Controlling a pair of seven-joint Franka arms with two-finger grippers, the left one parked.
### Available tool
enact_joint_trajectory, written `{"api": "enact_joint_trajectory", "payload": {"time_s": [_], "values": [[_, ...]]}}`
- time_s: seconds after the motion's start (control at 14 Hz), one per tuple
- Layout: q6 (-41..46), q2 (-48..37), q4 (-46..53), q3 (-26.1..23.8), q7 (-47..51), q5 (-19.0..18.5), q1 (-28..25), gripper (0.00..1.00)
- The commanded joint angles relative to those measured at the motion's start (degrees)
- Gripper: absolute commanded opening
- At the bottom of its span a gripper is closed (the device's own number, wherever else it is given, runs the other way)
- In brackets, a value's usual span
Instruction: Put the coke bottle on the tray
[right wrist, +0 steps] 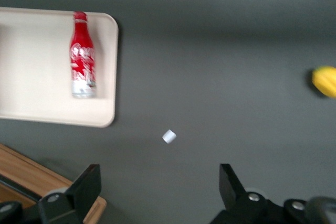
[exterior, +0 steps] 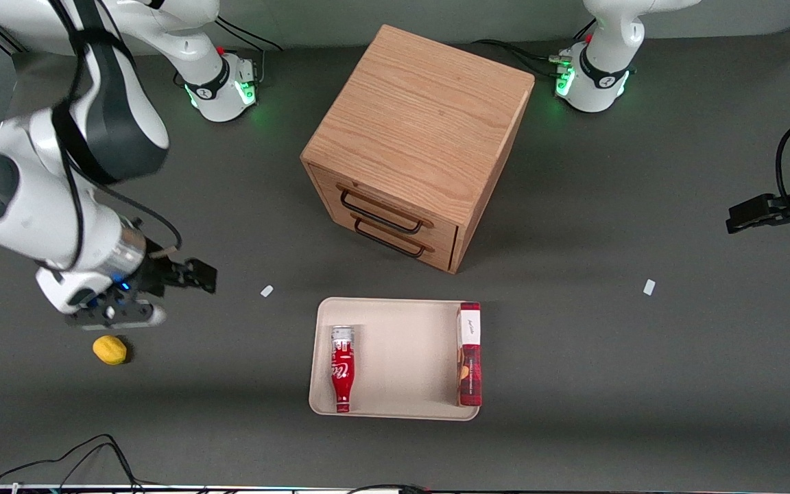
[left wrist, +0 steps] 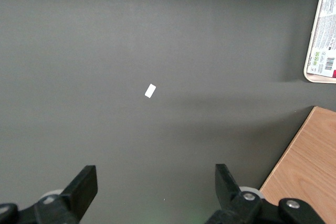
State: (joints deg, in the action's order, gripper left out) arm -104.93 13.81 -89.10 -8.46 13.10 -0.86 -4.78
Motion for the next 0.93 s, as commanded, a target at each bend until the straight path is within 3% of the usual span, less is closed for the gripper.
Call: {"api": "enact_joint_trajectory", "payload": {"time_s": [0.0, 0.43, 0.71, 0.86], "values": [[-1.94, -10.98, -13.36, 3.0, -1.58, -0.63, -0.06, 1.0], [4.82, -22.67, -18.13, 6.7, -6.59, -0.63, -0.15, 1.0], [6.23, -23.48, -16.64, 7.48, -6.42, 0.6, -0.06, 1.0], [6.23, -23.04, -16.2, 8.28, -6.07, 2.96, 0.12, 1.0]]}}
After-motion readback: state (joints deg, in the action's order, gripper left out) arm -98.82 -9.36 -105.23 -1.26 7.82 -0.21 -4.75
